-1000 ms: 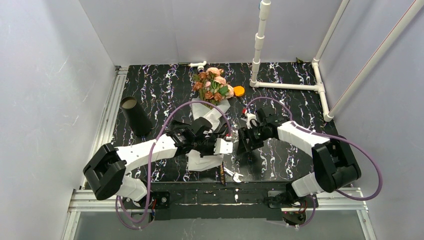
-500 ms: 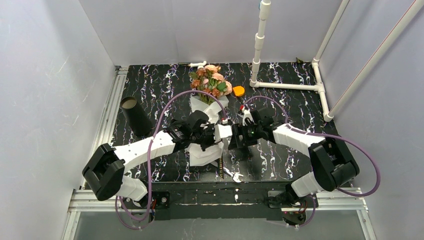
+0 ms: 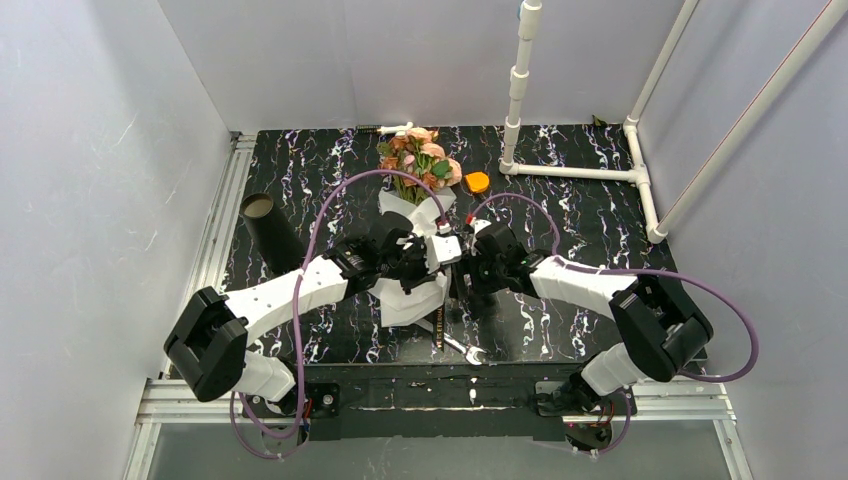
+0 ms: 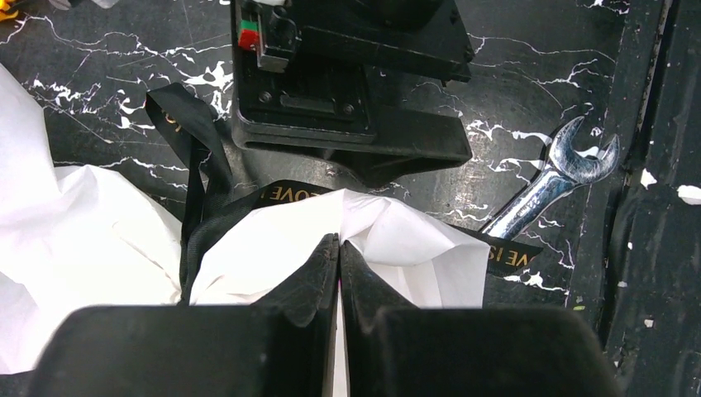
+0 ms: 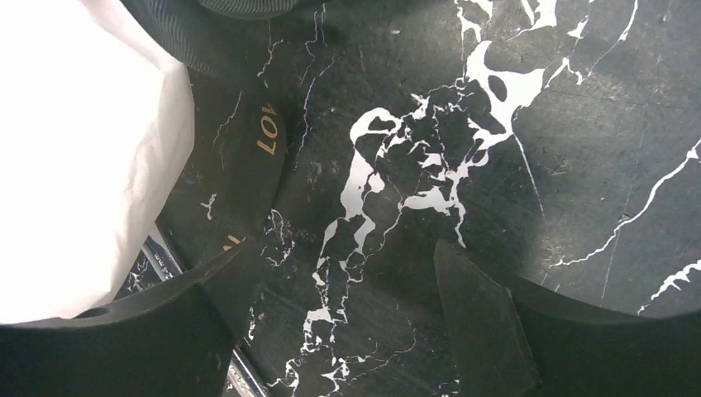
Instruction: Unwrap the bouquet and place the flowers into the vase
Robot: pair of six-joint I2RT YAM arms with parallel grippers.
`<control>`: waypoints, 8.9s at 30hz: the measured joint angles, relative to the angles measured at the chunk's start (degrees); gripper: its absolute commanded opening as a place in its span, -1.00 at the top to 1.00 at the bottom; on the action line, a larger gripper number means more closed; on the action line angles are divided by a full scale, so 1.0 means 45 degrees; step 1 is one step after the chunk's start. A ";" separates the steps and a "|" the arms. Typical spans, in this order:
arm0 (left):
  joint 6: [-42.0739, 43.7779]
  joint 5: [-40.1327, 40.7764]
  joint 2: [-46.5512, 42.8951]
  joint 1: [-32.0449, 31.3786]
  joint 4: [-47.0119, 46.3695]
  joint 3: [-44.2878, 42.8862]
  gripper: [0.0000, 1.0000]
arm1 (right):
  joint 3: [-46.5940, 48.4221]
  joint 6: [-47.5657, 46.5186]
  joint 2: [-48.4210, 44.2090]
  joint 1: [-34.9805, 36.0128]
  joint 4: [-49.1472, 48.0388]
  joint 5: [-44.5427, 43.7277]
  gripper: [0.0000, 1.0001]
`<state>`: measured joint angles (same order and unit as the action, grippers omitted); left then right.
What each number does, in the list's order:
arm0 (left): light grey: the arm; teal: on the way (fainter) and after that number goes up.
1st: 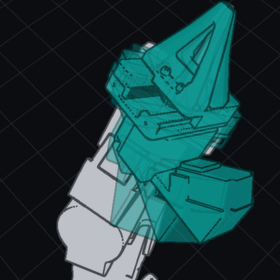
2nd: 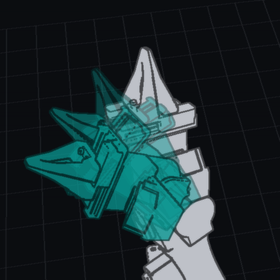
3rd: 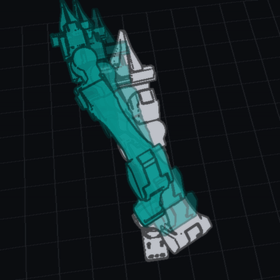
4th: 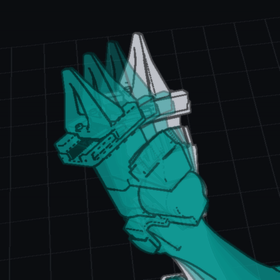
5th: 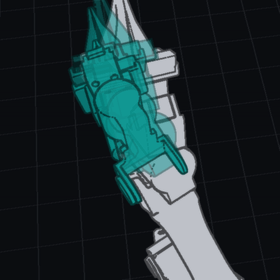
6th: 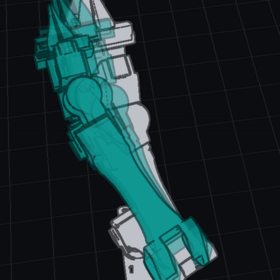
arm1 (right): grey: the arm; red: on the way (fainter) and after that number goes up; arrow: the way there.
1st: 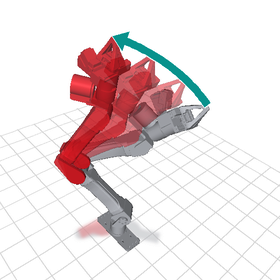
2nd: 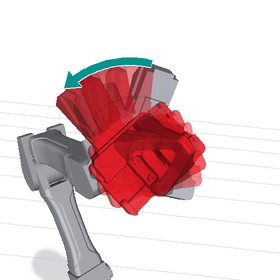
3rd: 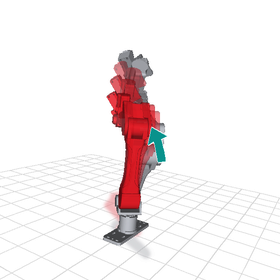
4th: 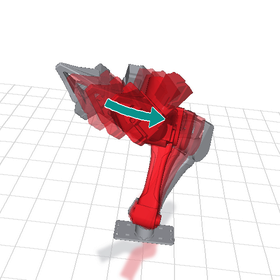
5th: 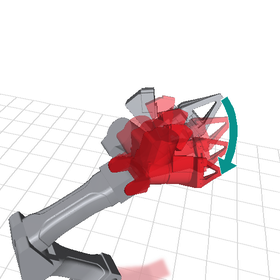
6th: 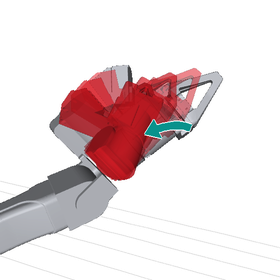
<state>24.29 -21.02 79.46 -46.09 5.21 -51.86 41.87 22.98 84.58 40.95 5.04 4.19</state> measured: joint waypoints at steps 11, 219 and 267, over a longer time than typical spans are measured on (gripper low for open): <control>0.0418 -0.0092 -0.0233 0.0005 0.0073 0.0393 1.00 | -0.0049 0.0850 -0.0374 -0.0010 -0.0627 0.3240 0.08; 0.5377 0.3861 0.1457 0.4707 0.4707 0.1205 1.00 | 0.5299 -1.0870 0.4226 -0.5037 0.8641 0.2492 0.97; 0.7966 -0.0248 -0.1506 0.6266 0.7742 0.1399 -0.57 | 0.4085 -1.3799 0.2705 -0.5217 0.9330 0.1787 -0.53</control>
<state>60.14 -22.13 72.69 -17.89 40.05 -45.56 60.25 -39.11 96.75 17.47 47.03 12.23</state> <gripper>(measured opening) 0.794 0.789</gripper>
